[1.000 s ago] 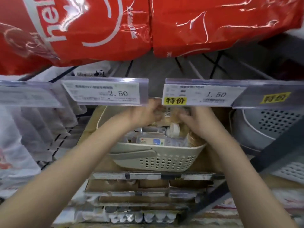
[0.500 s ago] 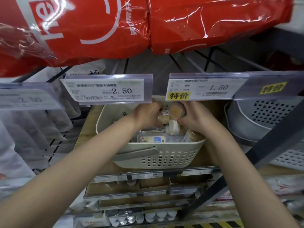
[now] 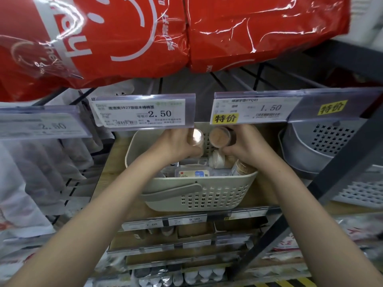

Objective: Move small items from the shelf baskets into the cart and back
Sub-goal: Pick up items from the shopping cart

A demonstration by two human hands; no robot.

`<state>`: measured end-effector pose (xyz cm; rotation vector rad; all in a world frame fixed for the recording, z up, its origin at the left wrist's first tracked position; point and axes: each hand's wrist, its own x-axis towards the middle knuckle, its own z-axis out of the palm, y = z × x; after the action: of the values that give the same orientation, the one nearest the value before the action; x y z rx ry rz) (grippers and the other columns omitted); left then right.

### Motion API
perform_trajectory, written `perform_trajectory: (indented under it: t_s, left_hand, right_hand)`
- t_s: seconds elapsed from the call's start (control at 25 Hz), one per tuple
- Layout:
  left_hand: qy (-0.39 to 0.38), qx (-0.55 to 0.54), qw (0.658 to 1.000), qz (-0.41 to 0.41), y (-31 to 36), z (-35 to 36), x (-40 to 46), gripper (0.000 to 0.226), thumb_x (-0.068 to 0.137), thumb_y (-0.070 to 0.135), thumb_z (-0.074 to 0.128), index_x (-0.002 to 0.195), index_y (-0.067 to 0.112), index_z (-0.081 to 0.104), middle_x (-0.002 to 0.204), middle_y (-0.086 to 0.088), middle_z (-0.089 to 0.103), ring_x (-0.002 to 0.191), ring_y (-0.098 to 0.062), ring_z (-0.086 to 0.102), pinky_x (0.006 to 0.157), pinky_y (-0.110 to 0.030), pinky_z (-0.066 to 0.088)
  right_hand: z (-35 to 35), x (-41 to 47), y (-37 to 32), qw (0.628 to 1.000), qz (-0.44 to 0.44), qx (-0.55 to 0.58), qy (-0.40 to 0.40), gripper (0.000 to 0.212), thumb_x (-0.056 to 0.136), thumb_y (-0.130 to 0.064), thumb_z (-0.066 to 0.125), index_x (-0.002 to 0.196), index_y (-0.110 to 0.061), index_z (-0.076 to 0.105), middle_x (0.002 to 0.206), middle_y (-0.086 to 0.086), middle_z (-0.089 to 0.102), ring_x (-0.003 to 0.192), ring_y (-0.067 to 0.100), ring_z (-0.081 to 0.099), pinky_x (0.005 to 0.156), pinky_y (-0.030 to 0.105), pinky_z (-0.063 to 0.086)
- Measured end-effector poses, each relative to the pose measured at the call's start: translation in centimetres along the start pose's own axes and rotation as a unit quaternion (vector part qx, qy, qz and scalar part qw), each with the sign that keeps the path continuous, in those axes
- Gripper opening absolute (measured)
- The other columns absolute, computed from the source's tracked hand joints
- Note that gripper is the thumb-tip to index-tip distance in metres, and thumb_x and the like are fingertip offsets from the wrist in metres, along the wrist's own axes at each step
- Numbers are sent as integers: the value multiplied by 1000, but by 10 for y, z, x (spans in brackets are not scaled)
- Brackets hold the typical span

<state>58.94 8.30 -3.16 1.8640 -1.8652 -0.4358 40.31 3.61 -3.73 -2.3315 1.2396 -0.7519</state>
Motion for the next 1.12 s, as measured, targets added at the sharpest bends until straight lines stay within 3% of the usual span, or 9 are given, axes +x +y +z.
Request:
perform_trajectory:
  t_s: [0.16,0.28,0.48,0.68,0.92,1.12]
  left_hand:
    - [46,-43,998,24,5,-13,-31,52,73,20,75,117,14,49,106,-1,60,97,-16,57,78,-26,49]
    - [111,-33,992,49,6,-20,-49,51,72,28,78,115,21,51,102,10,57,93,-6,52,71,-11,38]
    - [162,-142,968,129,15,-16,-83,57,68,30,79,119,28,51,115,9,57,107,-4,53,92,-23,45]
    - [142,-225,939,220,43,1,-106,57,73,35,72,124,29,46,120,12,56,114,-9,55,96,-22,44]
    - [78,-329,911,235,109,46,-111,63,67,36,76,123,35,47,119,19,57,115,-11,56,94,-20,45]
    - [-34,-400,887,230,201,117,-108,56,64,37,78,116,34,57,113,14,65,107,-11,62,90,-26,49]
  right_hand:
    - [-9,-10,-10,998,-20,52,38,55,68,-6,79,115,-24,56,115,-10,57,113,9,52,86,11,38]
    - [-16,-25,-21,996,-37,55,61,53,71,-12,80,119,-20,58,117,-12,58,114,2,50,89,2,35]
    - [-20,-75,-37,990,-73,72,98,59,71,-13,79,125,-18,57,121,-10,58,115,-4,51,98,10,38]
    - [-27,-129,-37,977,-59,129,160,55,74,-16,79,125,-13,57,122,-5,60,117,8,55,98,23,45]
    - [-71,-202,0,959,9,166,230,54,71,-31,77,121,-25,56,116,-11,62,113,13,58,94,22,45]
    - [-123,-284,56,910,123,221,327,51,66,-38,78,113,-27,61,109,-8,66,104,13,64,85,20,49]
